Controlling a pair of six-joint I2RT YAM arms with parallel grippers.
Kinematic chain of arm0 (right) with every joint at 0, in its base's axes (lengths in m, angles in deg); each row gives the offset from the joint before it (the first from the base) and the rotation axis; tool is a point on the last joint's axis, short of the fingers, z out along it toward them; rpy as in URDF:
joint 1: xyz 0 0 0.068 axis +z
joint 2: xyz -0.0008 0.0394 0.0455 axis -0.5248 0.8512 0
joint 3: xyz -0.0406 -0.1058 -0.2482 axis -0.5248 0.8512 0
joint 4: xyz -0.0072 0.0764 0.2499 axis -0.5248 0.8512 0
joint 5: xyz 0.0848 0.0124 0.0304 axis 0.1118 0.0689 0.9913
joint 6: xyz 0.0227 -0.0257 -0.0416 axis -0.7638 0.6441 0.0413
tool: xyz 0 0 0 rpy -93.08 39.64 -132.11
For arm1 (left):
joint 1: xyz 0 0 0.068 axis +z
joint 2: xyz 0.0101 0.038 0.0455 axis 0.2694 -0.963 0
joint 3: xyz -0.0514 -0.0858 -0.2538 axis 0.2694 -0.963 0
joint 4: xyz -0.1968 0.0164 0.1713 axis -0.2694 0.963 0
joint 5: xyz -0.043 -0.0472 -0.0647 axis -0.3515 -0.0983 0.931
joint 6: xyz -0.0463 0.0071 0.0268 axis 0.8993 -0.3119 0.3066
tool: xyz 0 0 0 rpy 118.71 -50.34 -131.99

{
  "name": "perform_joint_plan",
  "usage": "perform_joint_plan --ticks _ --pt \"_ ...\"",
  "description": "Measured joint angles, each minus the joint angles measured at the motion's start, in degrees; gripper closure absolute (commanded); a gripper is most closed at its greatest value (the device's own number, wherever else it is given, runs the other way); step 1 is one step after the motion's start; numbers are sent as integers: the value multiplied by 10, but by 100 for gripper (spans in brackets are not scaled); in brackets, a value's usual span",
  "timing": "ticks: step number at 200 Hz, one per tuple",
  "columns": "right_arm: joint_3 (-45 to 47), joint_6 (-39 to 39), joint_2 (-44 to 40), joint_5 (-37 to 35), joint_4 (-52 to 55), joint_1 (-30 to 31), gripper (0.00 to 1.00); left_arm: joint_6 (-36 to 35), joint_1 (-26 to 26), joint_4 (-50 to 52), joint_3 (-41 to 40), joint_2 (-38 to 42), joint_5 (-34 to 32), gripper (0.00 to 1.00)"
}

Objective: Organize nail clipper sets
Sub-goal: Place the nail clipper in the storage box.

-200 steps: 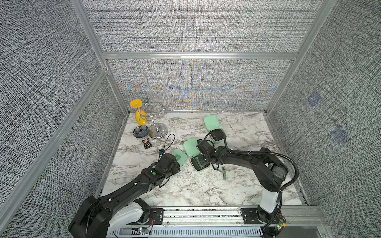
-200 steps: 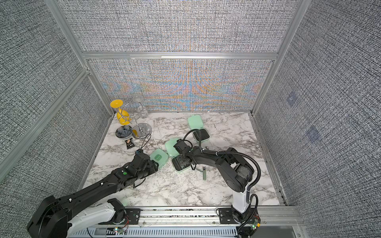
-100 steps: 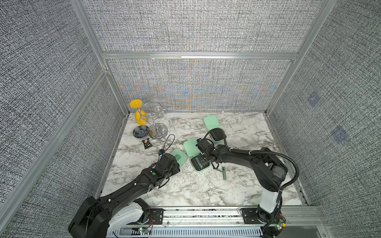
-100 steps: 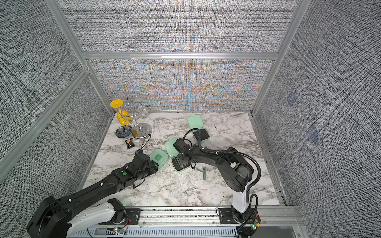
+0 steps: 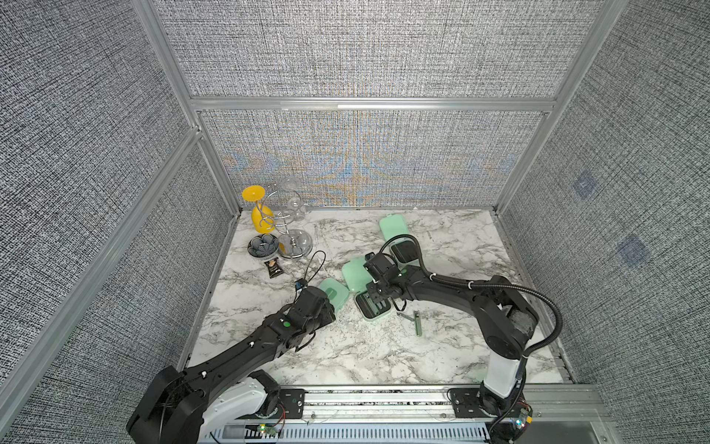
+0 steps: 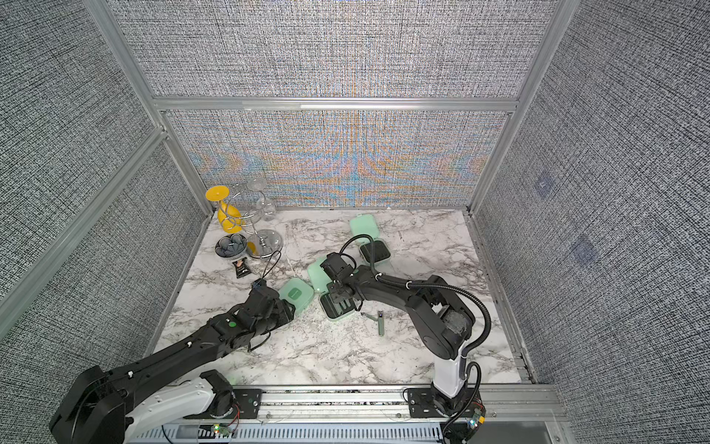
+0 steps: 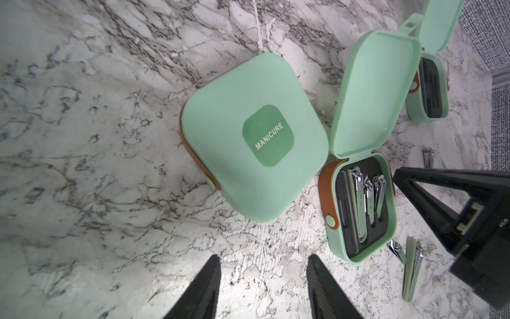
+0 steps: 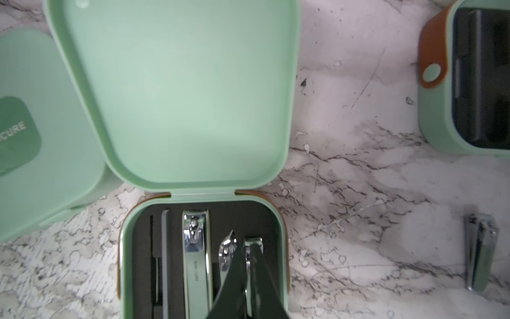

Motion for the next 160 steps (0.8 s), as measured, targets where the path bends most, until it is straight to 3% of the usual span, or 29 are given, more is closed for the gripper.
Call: perform_joint_plan --ticks 160 --pt "16 -10 19 2 -17 -7 90 0 0 9 -4 6 -9 47"
